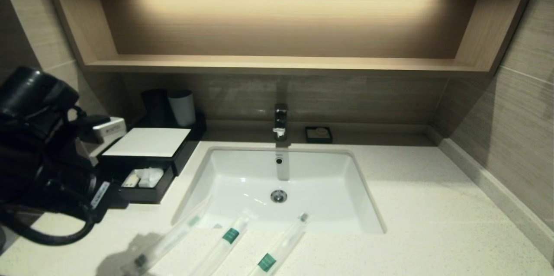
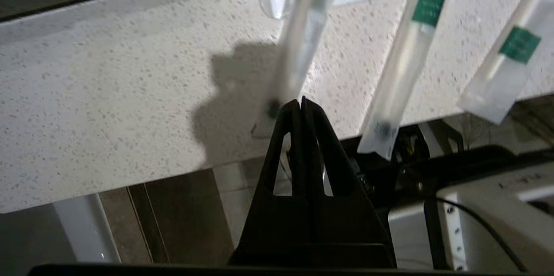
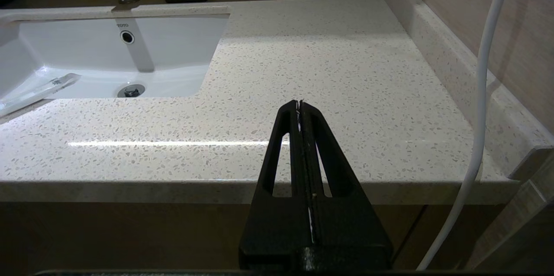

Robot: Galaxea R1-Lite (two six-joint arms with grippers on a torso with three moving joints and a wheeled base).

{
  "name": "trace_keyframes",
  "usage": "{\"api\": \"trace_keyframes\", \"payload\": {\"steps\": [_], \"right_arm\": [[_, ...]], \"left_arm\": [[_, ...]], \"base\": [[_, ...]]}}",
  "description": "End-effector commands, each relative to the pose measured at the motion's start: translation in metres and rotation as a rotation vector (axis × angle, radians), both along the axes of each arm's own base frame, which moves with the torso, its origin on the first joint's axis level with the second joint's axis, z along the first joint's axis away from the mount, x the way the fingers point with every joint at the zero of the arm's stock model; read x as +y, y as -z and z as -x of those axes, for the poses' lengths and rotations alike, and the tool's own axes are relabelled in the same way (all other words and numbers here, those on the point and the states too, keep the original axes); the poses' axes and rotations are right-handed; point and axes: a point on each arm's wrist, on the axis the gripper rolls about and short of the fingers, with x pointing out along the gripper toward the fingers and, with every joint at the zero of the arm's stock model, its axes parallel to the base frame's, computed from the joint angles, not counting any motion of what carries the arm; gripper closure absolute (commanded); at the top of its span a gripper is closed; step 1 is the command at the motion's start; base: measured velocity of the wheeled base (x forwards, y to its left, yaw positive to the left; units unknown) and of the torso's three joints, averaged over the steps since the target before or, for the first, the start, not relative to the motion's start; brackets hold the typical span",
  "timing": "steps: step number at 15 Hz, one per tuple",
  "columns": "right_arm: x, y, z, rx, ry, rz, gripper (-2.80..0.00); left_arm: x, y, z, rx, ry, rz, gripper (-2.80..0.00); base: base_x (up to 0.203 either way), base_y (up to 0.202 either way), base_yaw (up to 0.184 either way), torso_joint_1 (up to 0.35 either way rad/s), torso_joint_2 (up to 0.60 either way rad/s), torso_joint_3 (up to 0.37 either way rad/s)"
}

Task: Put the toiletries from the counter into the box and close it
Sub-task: Pick up the bathroom toiletry

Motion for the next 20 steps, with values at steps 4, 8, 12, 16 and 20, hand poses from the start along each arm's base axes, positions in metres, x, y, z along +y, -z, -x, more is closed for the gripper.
{"api": "trace_keyframes", "payload": {"steps": [4, 8, 12, 16, 20], "right_arm": [[0.000, 0.000, 0.000, 0.000, 0.000, 0.000, 0.00], [0.000, 0.000, 0.000, 0.000, 0.000, 0.000, 0.00], [0.000, 0.000, 0.000, 0.000, 0.000, 0.000, 0.00], [0.000, 0.000, 0.000, 0.000, 0.000, 0.000, 0.00], [0.000, 0.000, 0.000, 0.000, 0.000, 0.000, 0.00]], "left_arm": [[-0.001, 0.027, 0.018, 0.088, 0.171, -0.038, 0.00], [0.000, 0.042, 0.021, 0.141, 0.205, -0.065, 0.00], [-0.001, 0.054, 0.018, 0.194, 0.231, -0.081, 0.00], [-0.001, 0.064, 0.016, 0.228, 0.234, -0.081, 0.00], [-0.002, 0.075, 0.016, 0.210, 0.240, -0.081, -2.80]], "base": [[0.000, 0.000, 0.000, 0.000, 0.00, 0.000], [0.000, 0.000, 0.000, 0.000, 0.00, 0.000], [0.000, 0.000, 0.000, 0.000, 0.00, 0.000], [0.000, 0.000, 0.000, 0.000, 0.00, 0.000], [0.000, 0.000, 0.000, 0.000, 0.00, 0.000]]}}
